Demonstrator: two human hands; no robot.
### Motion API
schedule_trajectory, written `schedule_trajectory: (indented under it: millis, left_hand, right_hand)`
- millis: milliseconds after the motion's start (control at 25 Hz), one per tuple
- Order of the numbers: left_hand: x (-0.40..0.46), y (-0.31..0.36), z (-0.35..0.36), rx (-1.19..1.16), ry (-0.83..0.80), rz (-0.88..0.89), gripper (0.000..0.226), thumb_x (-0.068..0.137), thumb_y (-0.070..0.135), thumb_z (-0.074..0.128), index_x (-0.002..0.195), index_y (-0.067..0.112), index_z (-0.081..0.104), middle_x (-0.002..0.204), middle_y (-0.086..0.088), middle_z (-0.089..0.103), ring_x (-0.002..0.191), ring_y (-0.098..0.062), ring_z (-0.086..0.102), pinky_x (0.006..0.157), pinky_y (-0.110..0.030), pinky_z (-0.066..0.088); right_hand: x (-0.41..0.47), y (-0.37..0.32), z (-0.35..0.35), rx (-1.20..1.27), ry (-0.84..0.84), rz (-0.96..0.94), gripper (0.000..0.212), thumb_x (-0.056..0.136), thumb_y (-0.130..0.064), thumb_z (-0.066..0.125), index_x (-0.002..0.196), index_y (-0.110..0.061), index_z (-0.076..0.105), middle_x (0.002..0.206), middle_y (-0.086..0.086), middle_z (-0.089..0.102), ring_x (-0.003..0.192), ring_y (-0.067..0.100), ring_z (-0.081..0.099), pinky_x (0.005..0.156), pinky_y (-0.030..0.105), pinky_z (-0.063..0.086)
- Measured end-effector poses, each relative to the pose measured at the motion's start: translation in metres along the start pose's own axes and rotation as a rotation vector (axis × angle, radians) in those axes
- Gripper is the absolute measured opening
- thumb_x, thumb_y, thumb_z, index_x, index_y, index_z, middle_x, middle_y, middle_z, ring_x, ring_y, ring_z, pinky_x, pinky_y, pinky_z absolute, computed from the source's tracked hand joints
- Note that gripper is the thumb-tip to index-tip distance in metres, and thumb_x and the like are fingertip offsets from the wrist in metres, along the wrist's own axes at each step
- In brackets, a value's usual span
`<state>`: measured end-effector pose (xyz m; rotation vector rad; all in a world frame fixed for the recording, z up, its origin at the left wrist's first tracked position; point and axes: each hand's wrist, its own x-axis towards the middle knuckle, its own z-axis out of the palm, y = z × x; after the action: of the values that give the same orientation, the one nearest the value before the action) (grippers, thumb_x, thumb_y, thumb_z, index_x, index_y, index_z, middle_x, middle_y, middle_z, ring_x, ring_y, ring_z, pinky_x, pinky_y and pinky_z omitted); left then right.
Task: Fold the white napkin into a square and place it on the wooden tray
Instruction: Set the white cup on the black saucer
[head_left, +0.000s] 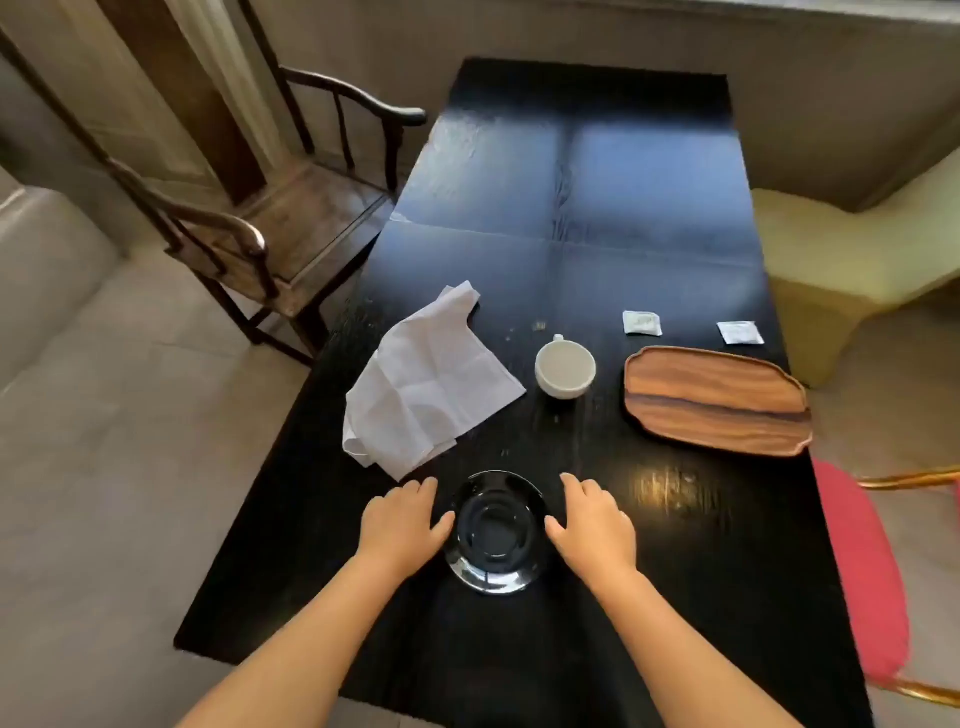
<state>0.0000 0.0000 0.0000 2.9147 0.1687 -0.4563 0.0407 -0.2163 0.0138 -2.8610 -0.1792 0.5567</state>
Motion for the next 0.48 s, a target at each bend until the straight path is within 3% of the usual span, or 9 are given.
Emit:
schedule_trajectory:
  millis: [200,320,480]
  left_hand:
    - [-0.002,0.006,0.029,-0.056,-0.159,-0.069,0.057,0.088,0.048,0.046,0.136,0.022,0.033,0.111,-0.002,0.058,0.098,-0.022,0.059,0.074,-0.035,0.046]
    - [-0.002,0.01,0.035,-0.124,-0.17,-0.106,0.061,0.086,0.041,0.054,0.139,0.024,0.029,0.113,-0.002,0.057,0.101,-0.021,0.059,0.076,-0.035,0.047]
    - [-0.003,0.02,0.039,-0.414,-0.171,-0.212,0.056,0.085,0.021,0.062,0.133,0.023,0.035,0.119,-0.001,0.057,0.102,-0.018,0.059,0.083,-0.03,0.048]
  right_hand:
    - [0.007,0.005,0.031,0.019,-0.13,0.04,0.06,0.088,-0.035,0.053,0.14,-0.018,0.027,0.128,0.004,0.048,0.115,0.022,0.049,0.086,0.034,0.047]
    - [0.008,0.004,0.043,0.1,-0.173,0.064,0.06,0.087,-0.024,0.057,0.139,-0.018,0.027,0.124,0.006,0.051,0.11,0.023,0.053,0.084,0.035,0.049]
    - [0.007,0.003,0.049,0.305,-0.172,0.134,0.058,0.085,-0.008,0.055,0.136,-0.018,0.029,0.116,0.008,0.056,0.101,0.025,0.058,0.082,0.035,0.05]
